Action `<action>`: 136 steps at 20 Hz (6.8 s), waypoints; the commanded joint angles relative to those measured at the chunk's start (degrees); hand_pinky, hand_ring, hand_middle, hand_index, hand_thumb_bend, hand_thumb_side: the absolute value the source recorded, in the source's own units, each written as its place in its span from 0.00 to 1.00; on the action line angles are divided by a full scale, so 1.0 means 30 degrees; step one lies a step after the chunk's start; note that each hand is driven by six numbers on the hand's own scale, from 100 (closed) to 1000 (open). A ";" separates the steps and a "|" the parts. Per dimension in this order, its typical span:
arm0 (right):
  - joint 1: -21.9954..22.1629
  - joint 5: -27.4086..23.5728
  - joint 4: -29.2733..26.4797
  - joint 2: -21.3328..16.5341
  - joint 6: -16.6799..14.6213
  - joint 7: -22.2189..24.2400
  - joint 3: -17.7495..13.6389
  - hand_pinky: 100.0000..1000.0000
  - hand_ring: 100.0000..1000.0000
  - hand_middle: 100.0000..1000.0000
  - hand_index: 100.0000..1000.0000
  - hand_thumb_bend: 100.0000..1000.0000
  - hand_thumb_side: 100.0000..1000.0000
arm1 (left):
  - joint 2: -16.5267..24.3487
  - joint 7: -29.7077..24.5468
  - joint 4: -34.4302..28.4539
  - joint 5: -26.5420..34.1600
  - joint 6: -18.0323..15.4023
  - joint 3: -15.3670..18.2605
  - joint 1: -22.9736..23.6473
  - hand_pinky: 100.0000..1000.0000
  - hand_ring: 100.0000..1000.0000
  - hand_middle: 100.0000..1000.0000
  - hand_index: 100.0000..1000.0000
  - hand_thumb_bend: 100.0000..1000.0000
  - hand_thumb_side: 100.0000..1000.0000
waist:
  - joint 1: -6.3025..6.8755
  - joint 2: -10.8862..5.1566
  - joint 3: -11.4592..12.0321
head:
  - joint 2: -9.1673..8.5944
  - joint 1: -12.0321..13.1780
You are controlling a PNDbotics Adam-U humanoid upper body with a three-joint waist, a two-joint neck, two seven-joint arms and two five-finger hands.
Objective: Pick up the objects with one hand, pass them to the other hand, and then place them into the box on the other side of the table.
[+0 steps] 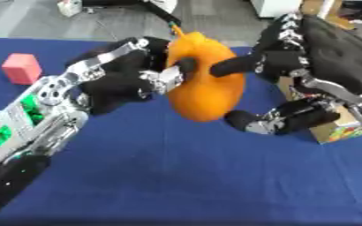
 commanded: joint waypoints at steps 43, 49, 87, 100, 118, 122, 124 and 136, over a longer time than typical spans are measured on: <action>0.0075 -0.0919 -0.0391 -0.0672 0.1093 -0.2125 -0.0341 0.00 0.03 0.16 0.40 0.00 0.00 | 0.0633 -0.0122 -0.0327 -0.2776 -0.1309 0.1163 0.0510 0.81 0.82 0.81 0.85 0.60 0.68 | -0.0015 -0.0338 -0.0134 | 0.0103 0.0095; 0.0415 -0.0609 -0.0391 -0.1423 0.1284 -0.3102 -0.1070 0.00 0.04 0.16 0.40 0.00 0.00 | 0.1087 0.0682 -0.0327 -0.4002 -0.1927 0.2427 0.1655 0.80 0.81 0.80 0.85 0.60 0.66 | -0.0026 -0.0291 -0.0219 | 0.0103 0.0056; 0.3089 -0.9465 1.0533 -0.4727 1.4377 -0.8488 -0.5816 0.00 0.03 0.03 0.32 0.00 0.00 | -0.3297 0.3615 -0.0327 -0.8261 -0.5721 0.5584 0.9168 0.74 0.71 0.67 0.78 0.48 0.63 | 0.0224 0.0504 0.1331 | 0.0103 -0.5865; 0.2356 -0.8263 1.8636 -0.3994 1.2976 -0.7328 -0.6073 0.00 0.24 0.28 0.59 0.00 0.21 | -0.4046 0.3155 -0.0327 -0.8823 -0.5989 0.5481 0.9694 0.74 0.71 0.66 0.78 0.48 0.63 | 0.0093 0.0507 0.1786 | 0.0103 -0.5876; 0.6830 -0.9806 0.8810 -0.4630 1.1498 -0.8766 -0.7644 0.24 0.41 0.44 0.77 0.23 0.27 | -0.3719 0.3200 -0.0327 -0.9210 -0.5995 0.5929 0.9810 0.74 0.69 0.65 0.78 0.48 0.62 | -0.0042 0.0311 0.1688 | 0.0103 -0.3780; 0.8782 -0.8955 0.2032 -0.4160 1.1591 -0.9657 -0.8097 0.27 0.41 0.44 0.76 0.20 0.22 | -0.3476 0.3344 -0.0327 -0.9469 -0.5953 0.6198 0.9803 0.74 0.69 0.64 0.78 0.48 0.62 | 0.0024 0.0345 0.1517 | 0.0103 -0.2363; 0.9313 -0.8130 0.0193 -0.3784 1.1048 -0.9688 -0.8100 0.28 0.42 0.45 0.76 0.19 0.21 | -0.3264 0.3349 -0.0327 -0.9748 -0.5976 0.6353 0.9721 0.74 0.69 0.65 0.78 0.48 0.62 | 0.0067 0.0335 0.1436 | 0.0103 -0.1533; 0.8786 -0.4402 -0.0391 -0.1769 0.3318 -0.6058 -0.4871 0.33 0.44 0.47 0.79 0.11 0.21 | 0.0640 0.1037 -0.0327 -1.3982 -0.6472 0.7399 0.8404 0.75 0.71 0.67 0.80 0.47 0.60 | 0.0403 0.0203 0.1039 | 0.0103 0.2694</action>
